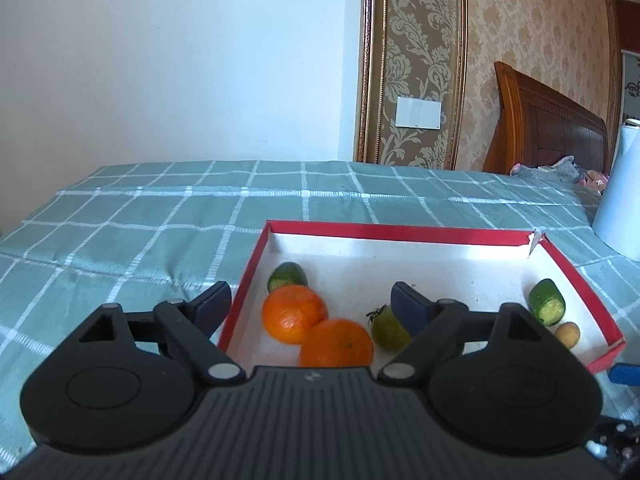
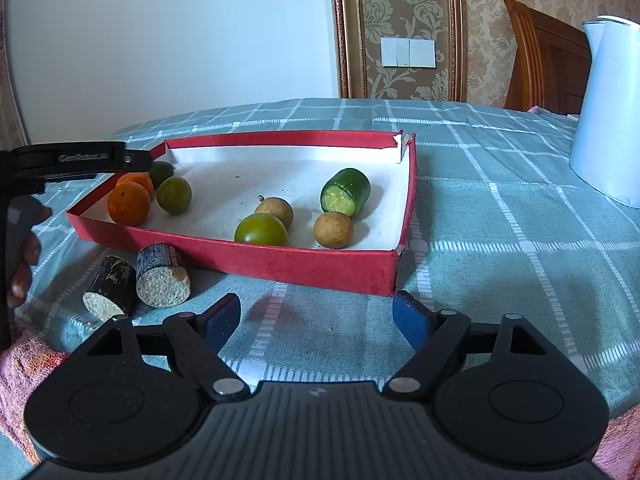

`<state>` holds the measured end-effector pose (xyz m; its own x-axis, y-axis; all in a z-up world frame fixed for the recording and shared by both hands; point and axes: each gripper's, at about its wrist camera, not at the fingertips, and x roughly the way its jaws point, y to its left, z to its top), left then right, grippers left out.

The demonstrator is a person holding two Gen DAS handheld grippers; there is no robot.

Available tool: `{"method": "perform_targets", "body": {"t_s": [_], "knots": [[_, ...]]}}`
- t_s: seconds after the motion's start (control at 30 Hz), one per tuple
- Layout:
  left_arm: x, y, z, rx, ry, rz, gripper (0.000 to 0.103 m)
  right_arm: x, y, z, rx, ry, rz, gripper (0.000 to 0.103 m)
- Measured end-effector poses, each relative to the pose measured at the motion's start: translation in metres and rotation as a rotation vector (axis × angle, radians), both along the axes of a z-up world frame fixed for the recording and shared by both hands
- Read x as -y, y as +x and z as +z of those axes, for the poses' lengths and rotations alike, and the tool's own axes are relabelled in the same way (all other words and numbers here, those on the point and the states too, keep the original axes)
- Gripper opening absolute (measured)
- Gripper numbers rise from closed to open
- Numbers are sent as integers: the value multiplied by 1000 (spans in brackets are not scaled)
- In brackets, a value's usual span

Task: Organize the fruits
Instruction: 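Withdraw the left gripper from the tray, then grasp a dark-skinned root piece beside the tray with the right gripper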

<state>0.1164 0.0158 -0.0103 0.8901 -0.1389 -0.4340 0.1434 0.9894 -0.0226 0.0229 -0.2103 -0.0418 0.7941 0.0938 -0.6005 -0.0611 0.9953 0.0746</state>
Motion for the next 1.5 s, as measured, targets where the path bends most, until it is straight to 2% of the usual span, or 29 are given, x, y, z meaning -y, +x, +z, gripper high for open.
{"method": "perform_targets", "body": {"t_s": [0.47,0.77,1.0,1.13,1.3,1.4,1.5], "knots": [[-19,-57,5,-8,29,53,93,-1,0,0,-2,-4,2,85],[-30,-81,-6,-29,57,81,95,-1,0,0,0,3,-10,85],[-39,-83,-18,-60,51,97,95,3,-1,1,14,30,-17,85],[-46,-81,-28,-94,41,97,96,-2,-8,3,30,52,38,85],[-55,-75,-32,-144,-22,87,99,-16,-23,10,103,30,85,85],[-60,-70,-35,-185,-49,89,99,-18,-22,14,107,81,104,85],[-57,-70,-35,-187,-36,85,100,-21,-14,14,72,140,124,85]]}}
